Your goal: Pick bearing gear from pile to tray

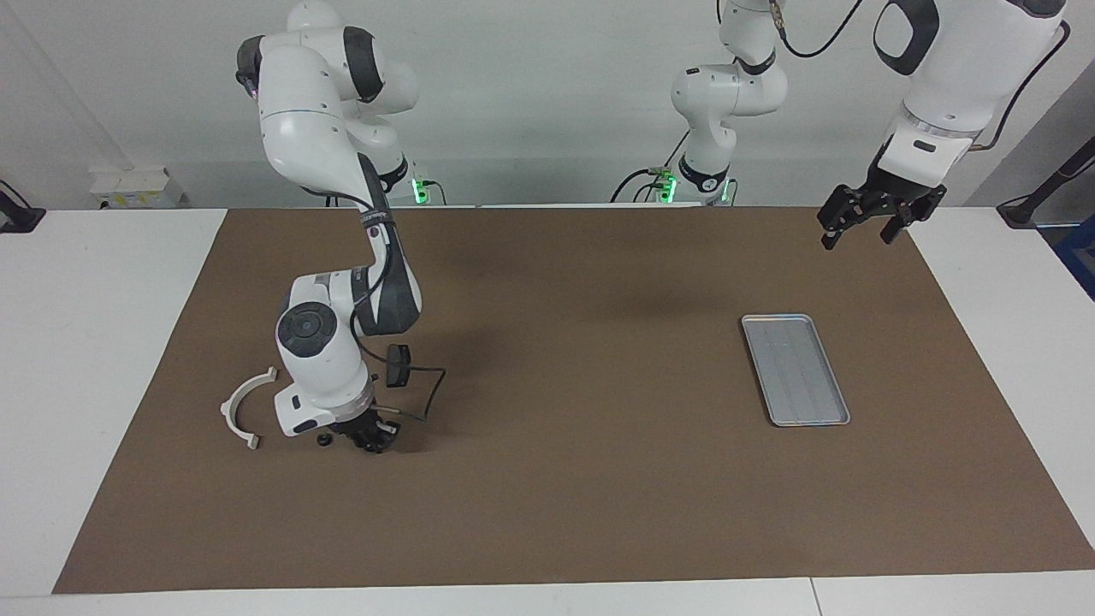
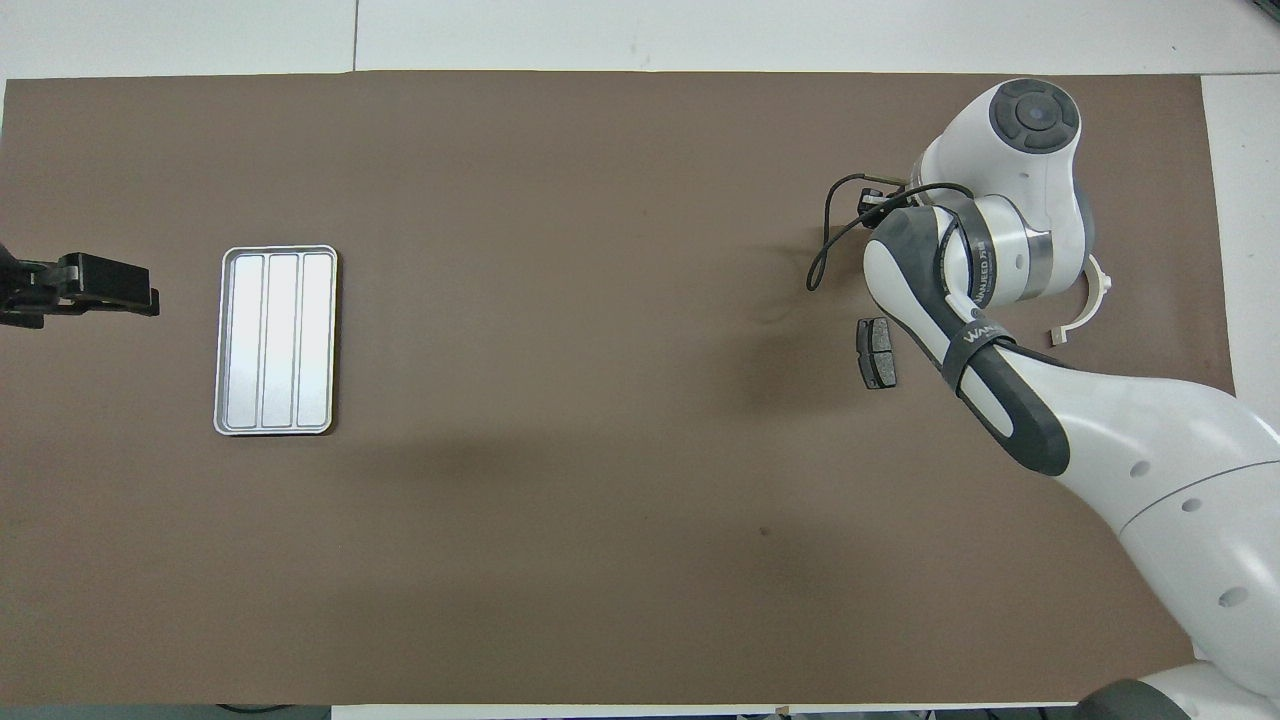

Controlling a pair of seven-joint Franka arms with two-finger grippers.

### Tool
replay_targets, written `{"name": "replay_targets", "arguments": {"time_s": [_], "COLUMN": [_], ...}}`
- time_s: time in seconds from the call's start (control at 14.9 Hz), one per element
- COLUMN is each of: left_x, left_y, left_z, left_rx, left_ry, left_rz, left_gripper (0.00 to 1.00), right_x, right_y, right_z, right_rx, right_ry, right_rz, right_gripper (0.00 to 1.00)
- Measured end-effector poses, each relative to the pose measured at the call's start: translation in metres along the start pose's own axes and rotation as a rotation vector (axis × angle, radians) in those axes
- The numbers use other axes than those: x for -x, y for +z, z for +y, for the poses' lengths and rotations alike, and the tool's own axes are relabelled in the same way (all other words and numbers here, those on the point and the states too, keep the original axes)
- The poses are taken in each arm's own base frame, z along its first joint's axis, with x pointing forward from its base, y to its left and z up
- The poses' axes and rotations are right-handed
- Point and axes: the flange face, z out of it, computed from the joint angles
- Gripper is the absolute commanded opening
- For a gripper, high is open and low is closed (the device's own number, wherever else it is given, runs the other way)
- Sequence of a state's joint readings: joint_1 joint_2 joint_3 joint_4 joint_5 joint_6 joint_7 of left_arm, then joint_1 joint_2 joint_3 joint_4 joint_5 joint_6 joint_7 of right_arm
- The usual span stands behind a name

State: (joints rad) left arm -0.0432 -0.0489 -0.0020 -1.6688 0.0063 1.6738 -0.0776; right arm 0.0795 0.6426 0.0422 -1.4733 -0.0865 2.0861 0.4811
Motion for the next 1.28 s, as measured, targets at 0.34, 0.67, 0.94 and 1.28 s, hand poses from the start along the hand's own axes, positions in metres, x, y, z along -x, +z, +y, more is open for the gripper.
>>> {"name": "replay_targets", "arguments": {"time_s": [0.34, 0.67, 0.94, 1.28], "left_x": [-0.002, -0.003, -0.004, -0.003], "left_y": [0.001, 0.000, 0.000, 0.003], "left_z": [0.001, 0.001, -0.001, -0.001], "left_rx": [0.002, 0.003, 0.003, 0.003], "left_ry": [0.001, -0.017, -0.022, -0.023], "left_rz": [0.018, 0.028, 0.035, 0.029], "left_gripper": [1.00, 1.00, 1.00, 1.00], "right_x": [0.041, 0.179, 0.267, 0.307], "right_y": [-0.118, -0.189, -0.160, -0.070], "right_z": [-0.049, -0.196, -0.284, -0.333], "right_rx": [0.015, -0.037, -0.101, -0.064], "right_ry": [-0.013, 0.265, 0.402, 0.424], "right_rz": [-0.112, -0.091, -0.066, 0.024], "right_gripper": [0.00, 0.00, 0.00, 0.00]}}
